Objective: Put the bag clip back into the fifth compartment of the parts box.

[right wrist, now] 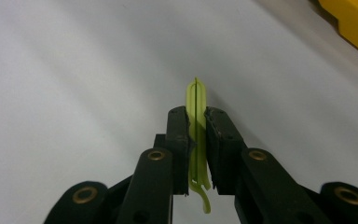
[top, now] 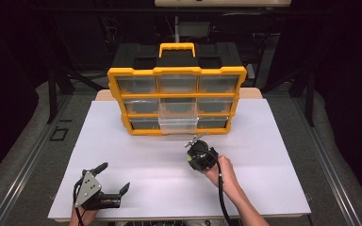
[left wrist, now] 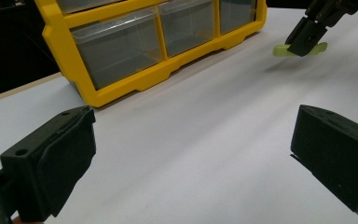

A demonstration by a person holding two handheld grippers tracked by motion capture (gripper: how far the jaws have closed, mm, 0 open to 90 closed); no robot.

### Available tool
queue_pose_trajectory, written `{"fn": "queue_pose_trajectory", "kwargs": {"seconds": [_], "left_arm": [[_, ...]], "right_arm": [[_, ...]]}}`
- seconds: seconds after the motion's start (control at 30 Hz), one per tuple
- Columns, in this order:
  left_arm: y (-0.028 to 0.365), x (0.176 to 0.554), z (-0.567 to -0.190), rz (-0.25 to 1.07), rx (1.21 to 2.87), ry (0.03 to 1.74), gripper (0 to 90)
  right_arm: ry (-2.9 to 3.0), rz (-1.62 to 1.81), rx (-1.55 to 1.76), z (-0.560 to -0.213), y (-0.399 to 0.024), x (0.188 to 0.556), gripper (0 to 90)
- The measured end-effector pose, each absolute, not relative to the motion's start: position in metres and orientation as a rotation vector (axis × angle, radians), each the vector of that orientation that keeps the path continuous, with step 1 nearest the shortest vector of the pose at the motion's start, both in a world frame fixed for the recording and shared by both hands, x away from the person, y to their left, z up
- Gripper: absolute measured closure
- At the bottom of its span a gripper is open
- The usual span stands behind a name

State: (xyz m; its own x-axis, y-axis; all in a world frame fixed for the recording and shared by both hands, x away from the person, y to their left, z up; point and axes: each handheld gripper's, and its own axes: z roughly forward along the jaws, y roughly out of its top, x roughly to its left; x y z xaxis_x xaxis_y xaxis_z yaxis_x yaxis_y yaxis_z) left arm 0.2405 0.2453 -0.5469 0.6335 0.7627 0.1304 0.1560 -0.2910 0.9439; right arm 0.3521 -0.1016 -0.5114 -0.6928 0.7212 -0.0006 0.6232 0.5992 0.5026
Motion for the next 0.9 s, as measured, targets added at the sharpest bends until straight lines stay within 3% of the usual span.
{"fn": "queue_pose_trajectory", "kwargs": {"seconds": [0.9], "left_arm": [[0.245, 0.239, -0.545, 0.706, 1.803, 0.715, 0.1]], "right_arm": [[2.582, 0.730, 1.142, -0.501, -0.133, 0.358, 80.1]]}}
